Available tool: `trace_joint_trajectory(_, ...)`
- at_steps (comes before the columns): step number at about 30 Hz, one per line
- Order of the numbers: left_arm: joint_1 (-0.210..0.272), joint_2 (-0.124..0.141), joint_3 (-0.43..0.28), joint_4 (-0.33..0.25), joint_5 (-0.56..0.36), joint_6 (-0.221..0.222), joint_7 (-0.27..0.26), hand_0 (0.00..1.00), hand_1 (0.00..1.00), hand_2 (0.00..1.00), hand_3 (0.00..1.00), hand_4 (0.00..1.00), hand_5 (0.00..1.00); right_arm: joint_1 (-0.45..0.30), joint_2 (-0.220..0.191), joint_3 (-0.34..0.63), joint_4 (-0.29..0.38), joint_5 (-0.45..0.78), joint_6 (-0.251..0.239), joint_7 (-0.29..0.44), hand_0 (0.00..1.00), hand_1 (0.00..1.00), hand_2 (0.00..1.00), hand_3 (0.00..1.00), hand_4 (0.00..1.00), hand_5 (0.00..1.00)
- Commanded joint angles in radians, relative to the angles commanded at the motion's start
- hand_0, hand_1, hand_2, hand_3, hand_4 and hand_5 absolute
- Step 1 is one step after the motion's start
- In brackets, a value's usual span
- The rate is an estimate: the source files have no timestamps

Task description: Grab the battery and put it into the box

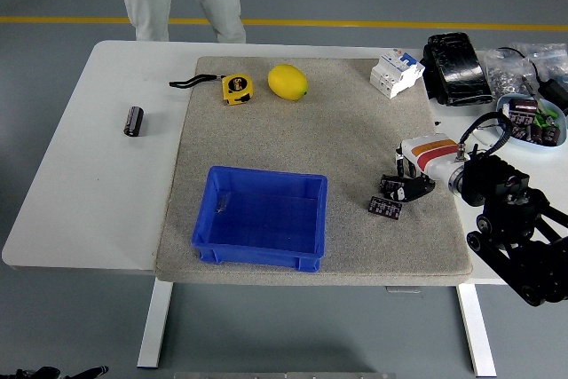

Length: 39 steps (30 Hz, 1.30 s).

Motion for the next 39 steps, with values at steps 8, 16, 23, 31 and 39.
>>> trace_joint_trajectory(8,0.002,-0.001,-0.002,-0.001,0.006,-0.001,0.002,0.810,0.826,0.853,0.699,0.773,0.667,-0.005,0.000,-0.008,-0.005,-0.001,-0.009,-0.004,0.168,0.311,0.372,0.443,0.927,0.261)
trace_joint_trajectory(16,0.003,-0.001,-0.001,-0.002,0.007,-0.002,0.002,0.811,0.826,0.853,0.700,0.774,0.667,-0.006,0.001,-0.013,-0.014,-0.001,-0.012,-0.001,0.165,0.309,0.372,0.446,0.945,0.250)
trace_joint_trajectory(23,0.004,0.000,-0.001,-0.002,0.009,-0.003,0.002,0.810,0.826,0.853,0.701,0.774,0.667,-0.004,0.000,-0.010,-0.012,-0.016,-0.036,-0.001,0.141,0.282,0.350,0.443,0.995,0.156)
trace_joint_trajectory(31,0.001,0.000,0.006,-0.002,0.001,-0.004,0.001,0.808,0.827,0.852,0.700,0.774,0.670,-0.004,0.000,-0.016,-0.015,-0.013,-0.032,-0.007,0.107,0.225,0.310,0.449,0.972,0.144)
trace_joint_trajectory(39,-0.002,0.001,0.009,-0.001,-0.005,-0.003,0.000,0.808,0.827,0.853,0.700,0.775,0.671,-0.003,-0.002,-0.015,-0.011,-0.003,-0.035,-0.003,0.101,0.218,0.304,0.452,0.968,0.131)
